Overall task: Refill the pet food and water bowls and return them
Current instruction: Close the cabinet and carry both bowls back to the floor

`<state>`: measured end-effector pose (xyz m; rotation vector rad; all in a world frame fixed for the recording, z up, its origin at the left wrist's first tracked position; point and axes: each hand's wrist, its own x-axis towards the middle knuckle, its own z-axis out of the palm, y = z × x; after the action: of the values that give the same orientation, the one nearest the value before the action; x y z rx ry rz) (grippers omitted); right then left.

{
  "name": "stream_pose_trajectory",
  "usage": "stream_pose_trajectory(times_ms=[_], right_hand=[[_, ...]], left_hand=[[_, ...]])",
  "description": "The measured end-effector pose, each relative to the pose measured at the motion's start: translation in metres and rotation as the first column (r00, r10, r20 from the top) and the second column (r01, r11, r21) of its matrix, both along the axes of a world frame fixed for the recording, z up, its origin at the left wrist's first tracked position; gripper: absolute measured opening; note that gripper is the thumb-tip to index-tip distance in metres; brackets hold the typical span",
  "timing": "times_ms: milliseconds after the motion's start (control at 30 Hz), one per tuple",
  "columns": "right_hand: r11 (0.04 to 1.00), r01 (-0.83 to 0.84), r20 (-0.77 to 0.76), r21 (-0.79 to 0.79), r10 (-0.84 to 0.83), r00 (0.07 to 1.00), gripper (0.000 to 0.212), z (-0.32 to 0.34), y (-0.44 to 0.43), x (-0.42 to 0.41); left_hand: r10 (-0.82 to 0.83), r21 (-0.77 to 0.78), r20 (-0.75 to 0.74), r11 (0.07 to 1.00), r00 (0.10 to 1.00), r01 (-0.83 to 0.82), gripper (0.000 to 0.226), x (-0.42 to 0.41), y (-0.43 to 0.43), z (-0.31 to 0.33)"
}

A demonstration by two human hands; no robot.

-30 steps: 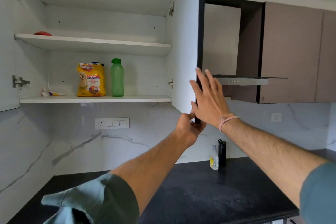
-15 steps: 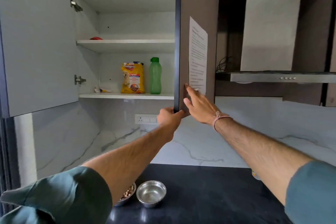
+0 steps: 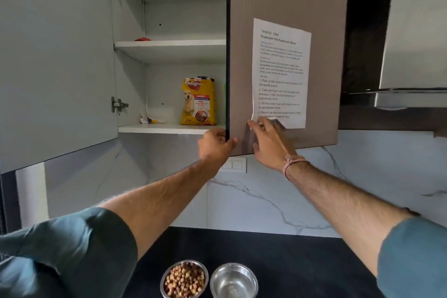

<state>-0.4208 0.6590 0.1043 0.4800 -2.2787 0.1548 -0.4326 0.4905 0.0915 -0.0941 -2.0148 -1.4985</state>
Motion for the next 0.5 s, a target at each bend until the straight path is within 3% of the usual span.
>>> stream_pose_trajectory(times_ms=[267,500], right_hand=[[0.985,0.156,0.014,0.071,-0.158,0.987,0.086,-0.005,-0.033,-0.065],[0.978,0.197,-0.053,0.066,-0.194,0.98,0.085,-0.007,-0.049,-0.118]], left_hand=[[0.014,-0.14,-0.003,0.99,1.0,-0.015,0.043,-0.077,-0.032,0.005],[0.228,-0.388,-0.078,0.89,0.97,-0.241,0.049,-0.135,-0.046,0.006]])
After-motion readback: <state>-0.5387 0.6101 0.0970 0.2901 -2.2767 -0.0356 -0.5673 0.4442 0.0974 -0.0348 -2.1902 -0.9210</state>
